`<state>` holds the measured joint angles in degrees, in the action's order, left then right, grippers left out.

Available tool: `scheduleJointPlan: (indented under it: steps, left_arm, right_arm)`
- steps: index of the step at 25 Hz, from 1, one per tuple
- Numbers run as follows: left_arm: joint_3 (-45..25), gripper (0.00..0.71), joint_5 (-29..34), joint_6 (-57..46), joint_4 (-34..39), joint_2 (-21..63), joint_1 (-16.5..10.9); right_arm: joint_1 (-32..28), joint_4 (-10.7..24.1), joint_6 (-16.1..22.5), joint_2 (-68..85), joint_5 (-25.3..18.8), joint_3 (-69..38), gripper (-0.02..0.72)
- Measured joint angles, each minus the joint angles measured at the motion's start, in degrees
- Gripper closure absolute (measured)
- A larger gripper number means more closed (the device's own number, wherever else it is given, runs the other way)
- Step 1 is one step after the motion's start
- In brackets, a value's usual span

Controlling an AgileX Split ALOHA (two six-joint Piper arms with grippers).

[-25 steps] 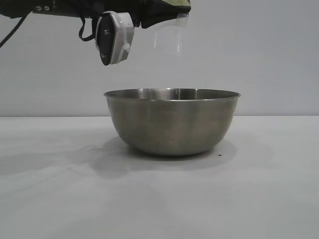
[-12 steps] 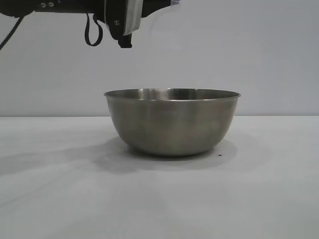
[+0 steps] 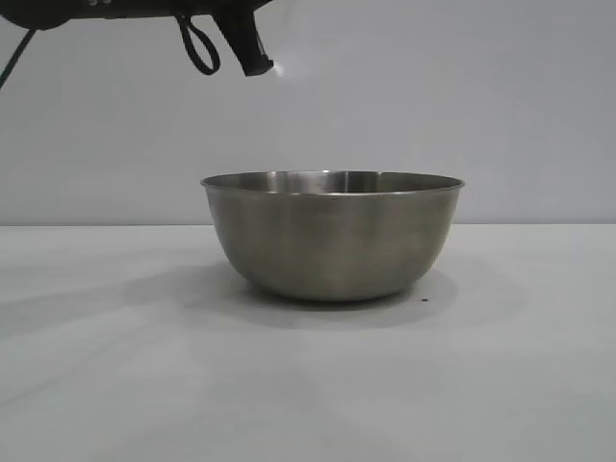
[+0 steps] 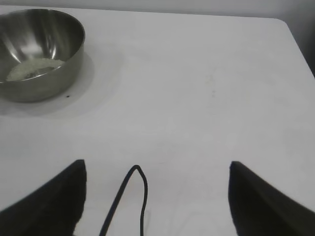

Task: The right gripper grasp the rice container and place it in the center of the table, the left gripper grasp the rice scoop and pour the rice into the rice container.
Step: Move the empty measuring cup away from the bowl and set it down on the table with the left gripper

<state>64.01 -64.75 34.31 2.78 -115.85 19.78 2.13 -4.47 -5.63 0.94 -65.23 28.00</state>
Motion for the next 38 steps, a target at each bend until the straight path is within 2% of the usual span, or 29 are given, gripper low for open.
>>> scheduleJointPlan:
  steps: [6,16,21,26,31,38]
  left_arm:
    - [-6.29,0.71,0.21,-3.99,-15.95,0.0,0.0]
    - [-16.87,0.71,0.21,-15.82,-25.56,0.0,0.0]
    - [-20.09,0.71,-0.23,-18.08,-27.13,-0.88,0.0]
    - [-20.49,0.71,-0.36,-22.6,-27.14,-5.98,-0.58]
    - [-20.62,0.71,-0.36,-29.1,-24.36,-9.92,-1.76]
    - [-21.54,0.71,-1.0,-29.75,-21.17,-10.25,-1.89]
  right_arm:
    - [0.0,0.0,0.0,0.0,0.0,0.0,0.153]
    - [0.0,0.24,0.21,0.0,0.0,0.0,0.153]
    - [0.0,0.56,0.3,0.0,0.0,0.0,0.153]
    - [0.0,0.95,0.3,0.0,0.0,0.0,0.153]
    - [0.0,1.32,0.33,0.0,0.0,0.0,0.153]
    - [0.0,1.45,0.43,0.0,0.0,0.0,0.153]
